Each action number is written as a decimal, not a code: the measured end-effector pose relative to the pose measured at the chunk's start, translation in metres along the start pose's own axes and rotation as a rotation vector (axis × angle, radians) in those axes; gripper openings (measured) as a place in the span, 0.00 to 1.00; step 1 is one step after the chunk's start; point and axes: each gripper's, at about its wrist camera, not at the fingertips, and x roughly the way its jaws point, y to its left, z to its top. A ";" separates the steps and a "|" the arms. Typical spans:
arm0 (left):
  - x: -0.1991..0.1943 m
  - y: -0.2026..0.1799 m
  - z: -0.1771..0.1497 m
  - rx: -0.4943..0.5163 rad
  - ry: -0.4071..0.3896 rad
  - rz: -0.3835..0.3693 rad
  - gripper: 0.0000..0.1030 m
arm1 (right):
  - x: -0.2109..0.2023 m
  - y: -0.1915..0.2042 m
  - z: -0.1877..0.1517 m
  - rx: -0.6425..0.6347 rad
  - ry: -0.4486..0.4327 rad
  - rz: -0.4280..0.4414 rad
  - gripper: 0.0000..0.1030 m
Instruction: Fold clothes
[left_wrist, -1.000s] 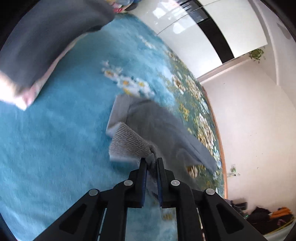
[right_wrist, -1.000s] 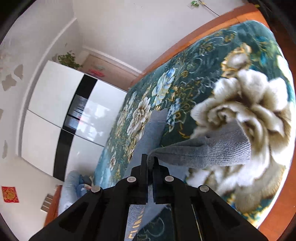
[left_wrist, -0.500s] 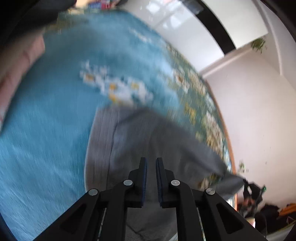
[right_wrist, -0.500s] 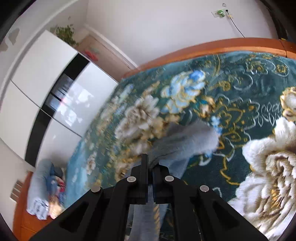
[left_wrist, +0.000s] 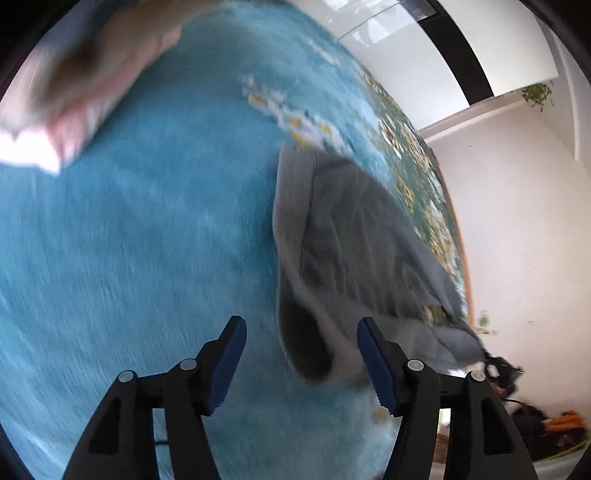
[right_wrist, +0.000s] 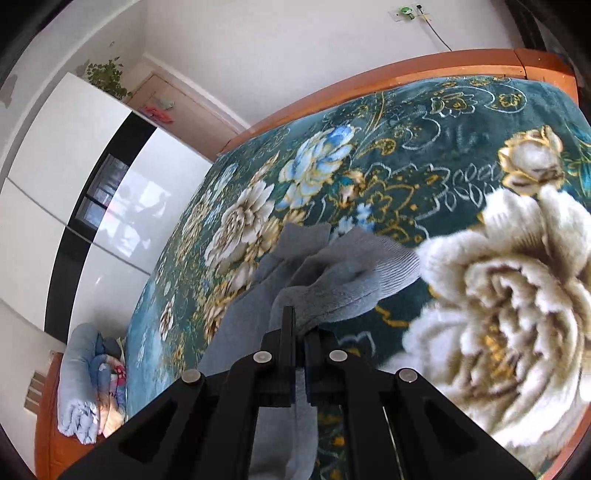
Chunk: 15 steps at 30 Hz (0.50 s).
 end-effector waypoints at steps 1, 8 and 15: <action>0.001 0.003 -0.008 -0.025 0.018 -0.029 0.65 | -0.003 -0.001 -0.003 0.000 0.008 0.004 0.03; 0.030 0.001 -0.028 -0.132 0.045 -0.146 0.70 | -0.017 -0.024 -0.027 0.013 0.034 0.035 0.04; 0.063 -0.015 -0.024 -0.143 0.097 -0.098 0.16 | -0.026 -0.049 -0.033 0.057 0.037 0.054 0.04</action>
